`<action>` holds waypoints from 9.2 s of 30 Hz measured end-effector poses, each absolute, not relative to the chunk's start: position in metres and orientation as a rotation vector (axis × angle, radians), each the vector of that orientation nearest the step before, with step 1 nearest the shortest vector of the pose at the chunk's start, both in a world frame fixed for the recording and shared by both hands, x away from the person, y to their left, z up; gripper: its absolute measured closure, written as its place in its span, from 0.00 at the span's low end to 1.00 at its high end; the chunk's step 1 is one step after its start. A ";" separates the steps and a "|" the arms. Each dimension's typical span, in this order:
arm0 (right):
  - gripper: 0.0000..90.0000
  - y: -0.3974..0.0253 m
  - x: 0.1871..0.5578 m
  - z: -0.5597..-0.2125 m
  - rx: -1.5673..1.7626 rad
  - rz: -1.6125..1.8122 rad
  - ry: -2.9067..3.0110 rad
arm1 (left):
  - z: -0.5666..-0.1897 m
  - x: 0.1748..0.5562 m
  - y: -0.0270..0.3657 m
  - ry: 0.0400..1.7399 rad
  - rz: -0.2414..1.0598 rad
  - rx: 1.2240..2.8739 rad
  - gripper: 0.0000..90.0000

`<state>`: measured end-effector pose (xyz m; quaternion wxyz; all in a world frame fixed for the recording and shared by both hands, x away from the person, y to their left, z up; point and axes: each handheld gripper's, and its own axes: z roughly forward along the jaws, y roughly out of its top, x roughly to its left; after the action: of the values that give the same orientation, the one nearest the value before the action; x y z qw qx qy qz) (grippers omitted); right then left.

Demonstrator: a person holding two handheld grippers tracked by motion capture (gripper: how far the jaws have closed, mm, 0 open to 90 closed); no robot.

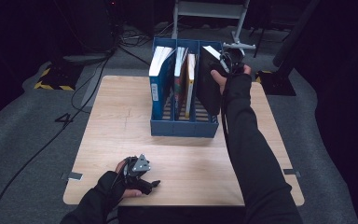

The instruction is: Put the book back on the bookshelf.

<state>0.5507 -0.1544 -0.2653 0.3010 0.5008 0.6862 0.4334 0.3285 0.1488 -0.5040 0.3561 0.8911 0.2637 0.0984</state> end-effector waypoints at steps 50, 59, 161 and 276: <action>0.58 -0.145 0.569 -0.344 1.361 1.157 1.749 | -0.504 0.331 0.144 0.657 0.234 2.309 0.15; 0.58 -0.152 0.562 -0.347 1.348 1.144 1.794 | -0.504 0.331 0.144 0.656 0.235 2.310 0.15; 0.47 -0.147 0.556 -0.396 1.210 0.864 2.143 | -0.504 0.331 0.144 0.660 0.238 2.307 0.16; 0.26 -0.295 0.381 -0.431 0.901 0.772 2.340 | -0.504 0.330 0.143 0.668 0.246 2.306 0.16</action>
<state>0.3813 -0.2947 -0.4314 0.2559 0.3321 0.8622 0.2845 0.3298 0.1433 -0.5040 0.3560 0.8929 0.2587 0.0954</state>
